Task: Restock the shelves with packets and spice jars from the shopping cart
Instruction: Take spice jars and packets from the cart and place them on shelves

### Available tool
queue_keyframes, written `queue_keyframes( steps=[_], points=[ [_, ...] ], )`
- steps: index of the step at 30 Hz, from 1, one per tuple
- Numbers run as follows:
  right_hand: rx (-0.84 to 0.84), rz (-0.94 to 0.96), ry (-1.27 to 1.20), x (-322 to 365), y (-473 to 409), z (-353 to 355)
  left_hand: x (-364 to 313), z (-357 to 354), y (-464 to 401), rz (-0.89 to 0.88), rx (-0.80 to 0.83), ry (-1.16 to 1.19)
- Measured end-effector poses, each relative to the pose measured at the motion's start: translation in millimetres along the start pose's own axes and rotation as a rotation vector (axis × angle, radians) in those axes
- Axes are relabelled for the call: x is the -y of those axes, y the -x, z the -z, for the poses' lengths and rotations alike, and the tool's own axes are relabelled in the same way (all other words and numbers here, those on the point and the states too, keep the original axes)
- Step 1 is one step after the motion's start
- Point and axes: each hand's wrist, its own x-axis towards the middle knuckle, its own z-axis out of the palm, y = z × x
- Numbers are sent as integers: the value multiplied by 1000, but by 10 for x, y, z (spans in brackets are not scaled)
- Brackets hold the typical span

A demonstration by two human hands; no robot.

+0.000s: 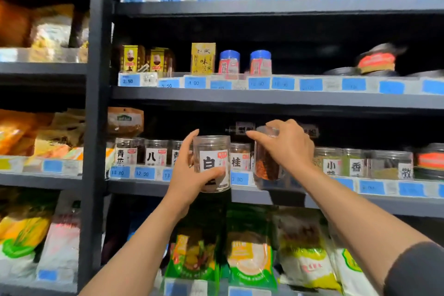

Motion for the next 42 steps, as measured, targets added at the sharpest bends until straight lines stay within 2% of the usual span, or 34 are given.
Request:
queue_keyframes(
  steps=[5, 11, 13, 20, 26, 34, 38, 42],
  points=[
    [85, -45, 81, 43, -133, -95, 10, 240, -402, -71, -85, -151],
    [483, -27, -156, 2, -266, 146, 64, 287, -751, -107, -20, -354],
    [568, -45, -224, -11, -260, 200, 71, 281, -829, -122, 9, -437],
    [423, -48, -243, -122, -242, 67, 94, 245, -999, -195, 99, -681],
    [368, -56, -183, -108, -256, 4, 137, 254, -1108, -256, 65, -963],
    [220, -61, -195, -138, -253, -98, 383, 231, -1058, -325, 91, -1067],
    [272, -55, -304, -198, -268, -127, 540, 257, -1116, -411, 94, -1163],
    [395, -158, -445, -234, -323, -51, 606, 251, -1131, -436, 76, -1108]
  ],
)
